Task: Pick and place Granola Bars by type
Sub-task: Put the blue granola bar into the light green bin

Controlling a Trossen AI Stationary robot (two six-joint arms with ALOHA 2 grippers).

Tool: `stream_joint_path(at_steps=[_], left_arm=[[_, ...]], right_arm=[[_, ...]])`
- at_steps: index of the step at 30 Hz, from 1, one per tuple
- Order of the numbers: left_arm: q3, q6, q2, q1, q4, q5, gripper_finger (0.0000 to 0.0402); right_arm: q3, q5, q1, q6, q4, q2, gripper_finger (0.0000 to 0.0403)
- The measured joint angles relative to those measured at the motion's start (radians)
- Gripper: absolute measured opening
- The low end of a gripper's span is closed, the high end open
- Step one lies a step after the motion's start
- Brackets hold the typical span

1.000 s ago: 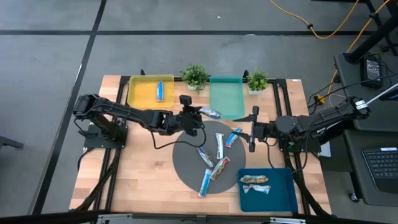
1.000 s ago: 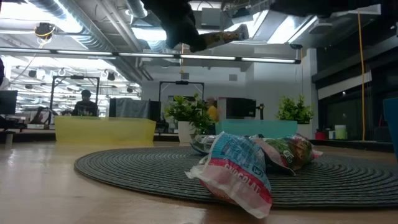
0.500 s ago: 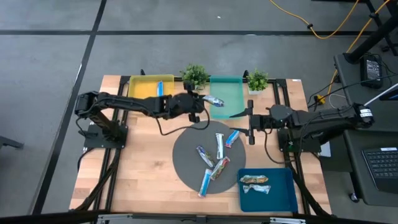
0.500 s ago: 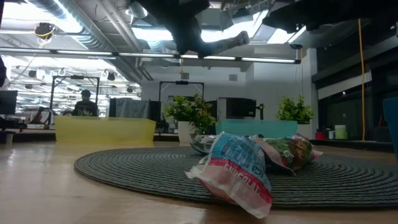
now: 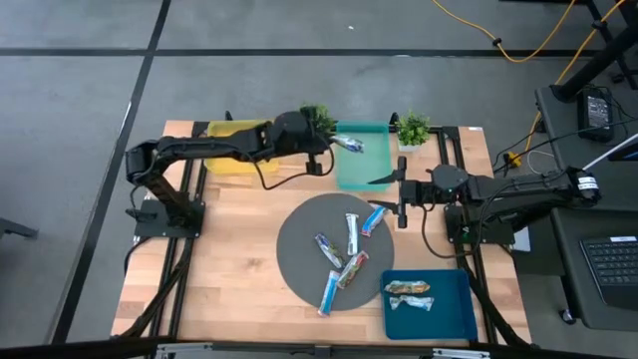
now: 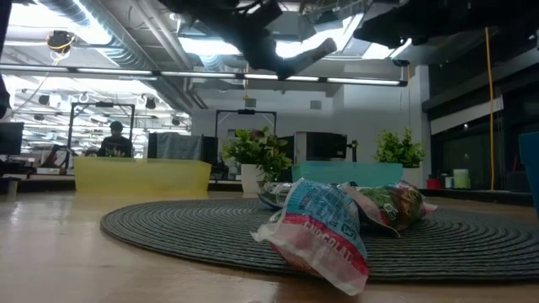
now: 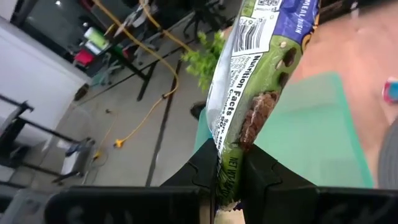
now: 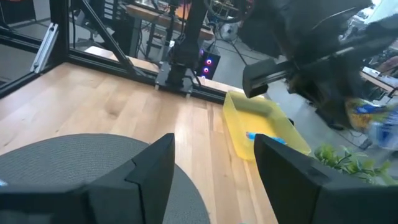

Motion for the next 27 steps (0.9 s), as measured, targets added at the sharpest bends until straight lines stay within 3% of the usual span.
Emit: stream_joint_path(at_steps=[8,13,27], left_arm=[[0.268,0.037,0.17,0.024,-0.15,0.07,0.0027],[0.387,0.017,0.284,0.057,-0.192,0.179,0.0028],[0.44,-0.029,0.489,0.099,-0.214,0.277,0.0029]], right_arm=[[0.0,0.0,0.0,-0.012,0.014,0.0,0.0222],[0.0,-0.002,0.0,-0.022,0.012,0.0,0.0222],[0.0,-0.007,0.0,-0.022,0.0,0.0,0.0222]])
